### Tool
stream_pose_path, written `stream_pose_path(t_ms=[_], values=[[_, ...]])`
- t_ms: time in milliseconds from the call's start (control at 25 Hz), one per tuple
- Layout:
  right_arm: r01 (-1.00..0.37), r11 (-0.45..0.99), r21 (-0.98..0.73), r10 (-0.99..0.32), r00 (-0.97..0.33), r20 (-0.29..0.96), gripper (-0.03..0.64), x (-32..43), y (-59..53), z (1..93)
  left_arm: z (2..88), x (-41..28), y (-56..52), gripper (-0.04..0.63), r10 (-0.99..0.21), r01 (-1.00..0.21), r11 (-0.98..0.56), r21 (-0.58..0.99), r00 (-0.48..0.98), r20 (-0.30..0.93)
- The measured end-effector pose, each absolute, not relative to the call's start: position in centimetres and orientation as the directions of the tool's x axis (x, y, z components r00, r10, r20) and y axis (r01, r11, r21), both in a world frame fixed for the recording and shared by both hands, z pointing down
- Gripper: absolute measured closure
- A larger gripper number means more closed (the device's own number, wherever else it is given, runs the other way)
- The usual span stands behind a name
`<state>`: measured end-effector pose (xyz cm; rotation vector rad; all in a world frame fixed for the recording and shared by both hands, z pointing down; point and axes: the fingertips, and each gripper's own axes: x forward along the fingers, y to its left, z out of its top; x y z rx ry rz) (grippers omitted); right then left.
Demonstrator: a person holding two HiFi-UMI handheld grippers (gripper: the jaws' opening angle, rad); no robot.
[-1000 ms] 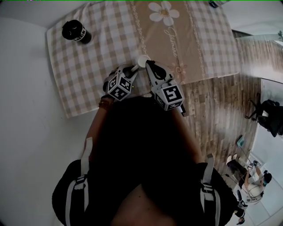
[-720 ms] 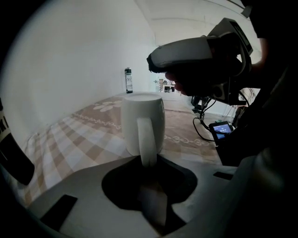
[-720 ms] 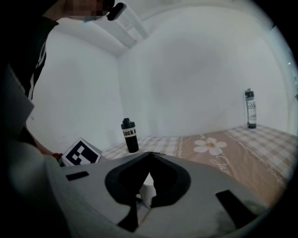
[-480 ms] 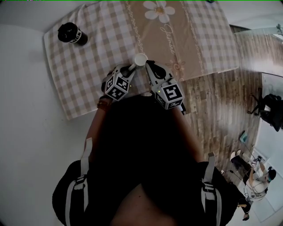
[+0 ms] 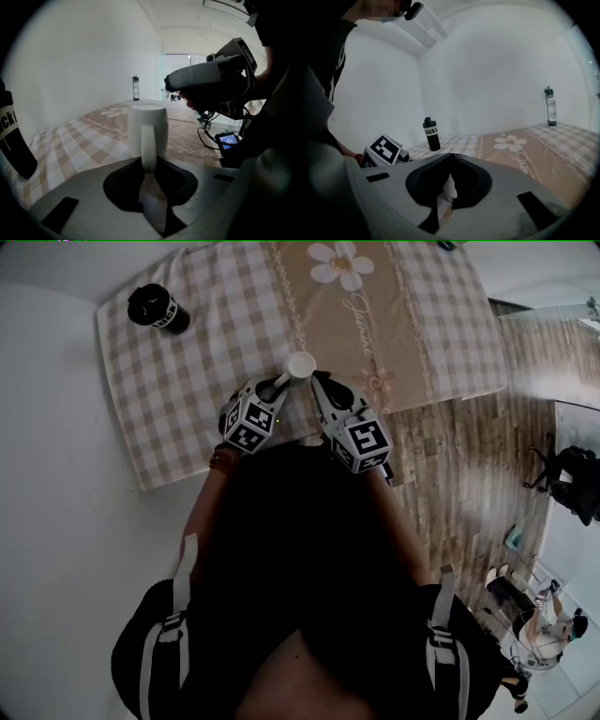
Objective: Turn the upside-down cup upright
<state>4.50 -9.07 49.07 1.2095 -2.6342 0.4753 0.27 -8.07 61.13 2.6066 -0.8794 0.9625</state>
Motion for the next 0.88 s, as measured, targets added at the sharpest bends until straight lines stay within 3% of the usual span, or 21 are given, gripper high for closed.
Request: stream_pose_path(t_ms=[440,880], values=[[-0.775,0.601,-0.195,-0.700,-0.628,0.340,0.615,5.5,-8.7,50.1,57.5,0.3,-9.4,0.526,-0.491,-0.629,-0.765,0.135,0.707,0.508],[-0.776,0.601,-0.190,-0.692,-0.625,0.361,0.615,5.3,-8.8,50.9,59.6,0.1,-8.6,0.523,-0.462,-0.608,-0.789,0.087,0.680,0.569]])
